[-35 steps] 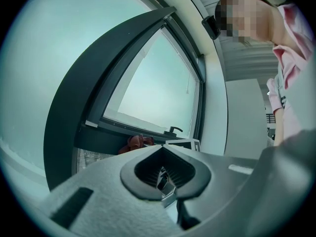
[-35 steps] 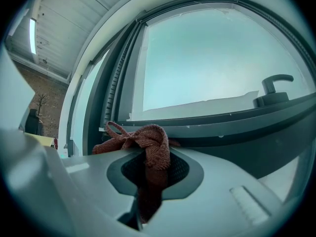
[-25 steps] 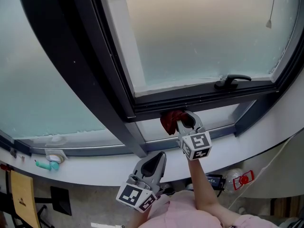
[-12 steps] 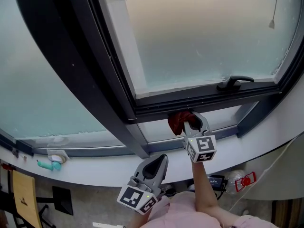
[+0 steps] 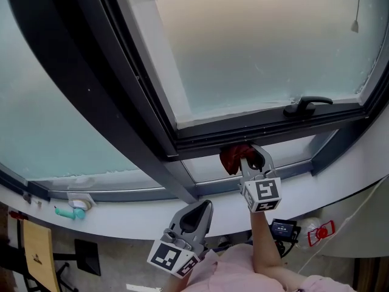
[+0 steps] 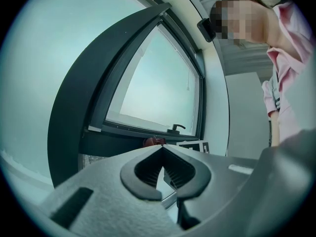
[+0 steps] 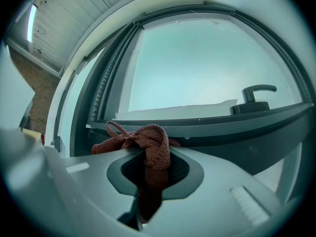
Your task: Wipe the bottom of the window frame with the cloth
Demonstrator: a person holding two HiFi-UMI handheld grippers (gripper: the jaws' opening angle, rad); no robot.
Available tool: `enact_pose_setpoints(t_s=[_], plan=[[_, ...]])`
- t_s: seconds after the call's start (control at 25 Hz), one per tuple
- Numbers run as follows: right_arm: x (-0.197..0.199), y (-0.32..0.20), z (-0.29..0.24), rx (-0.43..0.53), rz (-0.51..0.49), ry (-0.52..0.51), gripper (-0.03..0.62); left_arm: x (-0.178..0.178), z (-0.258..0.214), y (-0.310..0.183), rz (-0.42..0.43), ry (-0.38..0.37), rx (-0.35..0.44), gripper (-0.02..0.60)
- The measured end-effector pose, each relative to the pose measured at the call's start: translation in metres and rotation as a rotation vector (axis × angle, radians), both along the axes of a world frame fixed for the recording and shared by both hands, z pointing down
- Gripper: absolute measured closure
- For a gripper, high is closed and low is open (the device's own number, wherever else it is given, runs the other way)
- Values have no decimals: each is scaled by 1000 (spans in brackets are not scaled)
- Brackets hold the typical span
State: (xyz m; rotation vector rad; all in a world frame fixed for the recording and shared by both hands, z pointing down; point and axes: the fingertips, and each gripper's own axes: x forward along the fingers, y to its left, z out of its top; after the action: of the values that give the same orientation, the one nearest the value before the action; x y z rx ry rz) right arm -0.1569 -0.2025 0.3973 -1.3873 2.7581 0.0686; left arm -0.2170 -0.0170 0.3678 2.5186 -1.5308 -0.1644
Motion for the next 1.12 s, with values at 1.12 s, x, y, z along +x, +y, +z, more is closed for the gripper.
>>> enact_pose_setpoints(t_s=[1.12], plan=[[16, -6, 2, 15, 21, 53, 537, 25, 3, -31, 96, 32, 8, 580]])
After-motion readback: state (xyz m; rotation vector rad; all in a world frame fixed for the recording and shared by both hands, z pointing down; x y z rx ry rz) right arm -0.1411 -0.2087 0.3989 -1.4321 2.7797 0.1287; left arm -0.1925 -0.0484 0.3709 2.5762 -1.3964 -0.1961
